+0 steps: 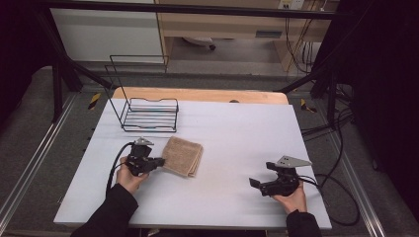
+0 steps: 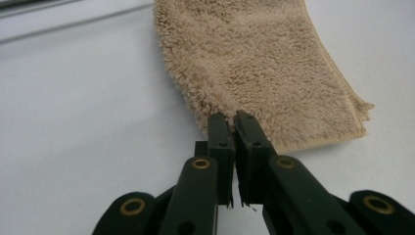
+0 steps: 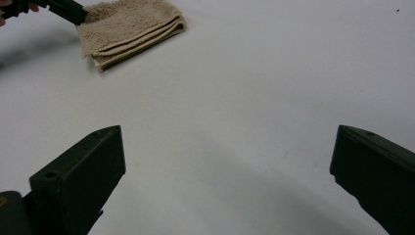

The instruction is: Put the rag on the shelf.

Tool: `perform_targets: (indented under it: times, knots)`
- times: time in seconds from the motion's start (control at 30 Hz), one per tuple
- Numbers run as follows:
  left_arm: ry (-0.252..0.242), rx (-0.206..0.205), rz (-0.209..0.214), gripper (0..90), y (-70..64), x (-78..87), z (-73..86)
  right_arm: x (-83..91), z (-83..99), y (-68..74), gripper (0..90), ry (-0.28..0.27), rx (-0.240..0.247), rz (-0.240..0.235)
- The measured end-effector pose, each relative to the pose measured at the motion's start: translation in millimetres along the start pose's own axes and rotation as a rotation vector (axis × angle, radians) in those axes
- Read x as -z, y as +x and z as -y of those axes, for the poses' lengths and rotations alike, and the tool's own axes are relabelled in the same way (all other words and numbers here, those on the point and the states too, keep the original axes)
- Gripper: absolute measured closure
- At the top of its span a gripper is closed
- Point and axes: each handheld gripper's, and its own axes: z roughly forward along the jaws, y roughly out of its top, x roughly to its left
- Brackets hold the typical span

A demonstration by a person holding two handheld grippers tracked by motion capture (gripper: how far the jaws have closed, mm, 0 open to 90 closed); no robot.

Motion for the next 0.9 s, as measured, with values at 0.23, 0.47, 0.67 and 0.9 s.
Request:
perform_targets:
  times: [0.23, 0.47, 0.67, 0.9]
  knots:
    - [0.003, 0.005, -0.001, 85.8, -1.4, 11.8, 11.6, 0.0, 0.1, 0.3, 0.6, -0.001, -0.003, 0.002]
    - [0.008, 0.006, -0.008, 85.7, 1.9, 24.1, 25.6, -0.1, 0.2, 0.4, 0.6, 0.001, -0.005, 0.003]
    - [0.000, -0.003, -0.022, 85.4, 2.4, 31.5, 37.7, -0.2, 0.2, 0.2, 0.6, 0.001, -0.006, 0.007]
    - [-0.004, 0.001, -0.022, 85.0, -0.5, 34.2, 46.5, -0.3, 0.2, 0.2, 0.6, 0.002, -0.006, 0.008]
